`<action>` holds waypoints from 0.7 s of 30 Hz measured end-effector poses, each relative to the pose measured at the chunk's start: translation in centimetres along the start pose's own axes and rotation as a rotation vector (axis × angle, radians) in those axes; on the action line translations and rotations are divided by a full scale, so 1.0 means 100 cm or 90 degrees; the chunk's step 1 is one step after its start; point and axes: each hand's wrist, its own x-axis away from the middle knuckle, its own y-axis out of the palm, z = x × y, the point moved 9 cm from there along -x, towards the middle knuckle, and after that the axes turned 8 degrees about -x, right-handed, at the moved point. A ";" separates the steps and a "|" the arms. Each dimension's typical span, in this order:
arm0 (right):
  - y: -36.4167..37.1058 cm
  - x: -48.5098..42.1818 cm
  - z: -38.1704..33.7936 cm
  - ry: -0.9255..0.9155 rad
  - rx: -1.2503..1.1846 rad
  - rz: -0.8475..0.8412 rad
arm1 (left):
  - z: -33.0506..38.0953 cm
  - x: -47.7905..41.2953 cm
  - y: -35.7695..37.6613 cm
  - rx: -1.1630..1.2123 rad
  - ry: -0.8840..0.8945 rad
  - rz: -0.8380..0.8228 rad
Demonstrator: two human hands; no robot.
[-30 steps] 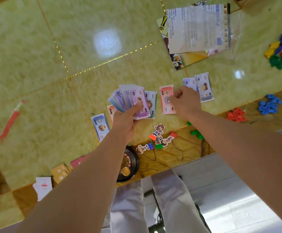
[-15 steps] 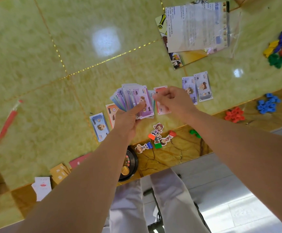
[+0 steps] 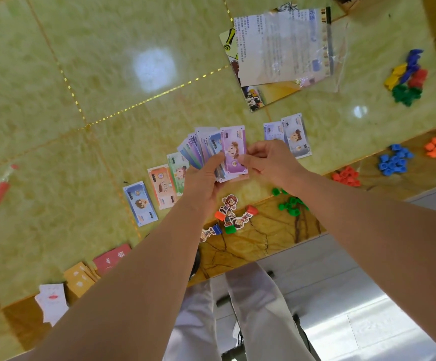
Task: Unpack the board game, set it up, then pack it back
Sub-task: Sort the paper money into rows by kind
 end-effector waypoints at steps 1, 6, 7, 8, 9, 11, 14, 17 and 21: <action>-0.001 0.001 -0.001 -0.001 -0.004 -0.001 | -0.001 0.000 0.003 -0.007 0.002 0.004; -0.019 -0.005 0.001 -0.004 0.014 0.052 | 0.002 0.001 0.003 -0.024 0.018 0.030; -0.023 -0.006 0.002 -0.008 0.051 0.064 | 0.002 0.000 0.002 -0.030 0.019 0.035; -0.026 -0.006 0.004 -0.005 0.087 0.067 | 0.002 -0.001 0.002 -0.029 0.016 0.033; -0.029 -0.006 0.006 -0.002 0.118 0.073 | 0.000 -0.002 0.003 -0.023 0.011 0.029; -0.035 -0.007 0.010 -0.007 0.156 0.089 | -0.004 -0.002 0.008 -0.005 -0.006 0.009; -0.046 -0.006 0.008 -0.030 0.175 0.109 | -0.009 -0.004 0.019 -0.006 -0.007 -0.006; -0.064 -0.008 0.009 -0.028 0.195 0.138 | -0.011 -0.006 0.025 -0.028 0.011 -0.004; -0.083 -0.008 0.006 -0.032 0.195 0.174 | -0.012 -0.007 0.027 -0.036 0.019 0.008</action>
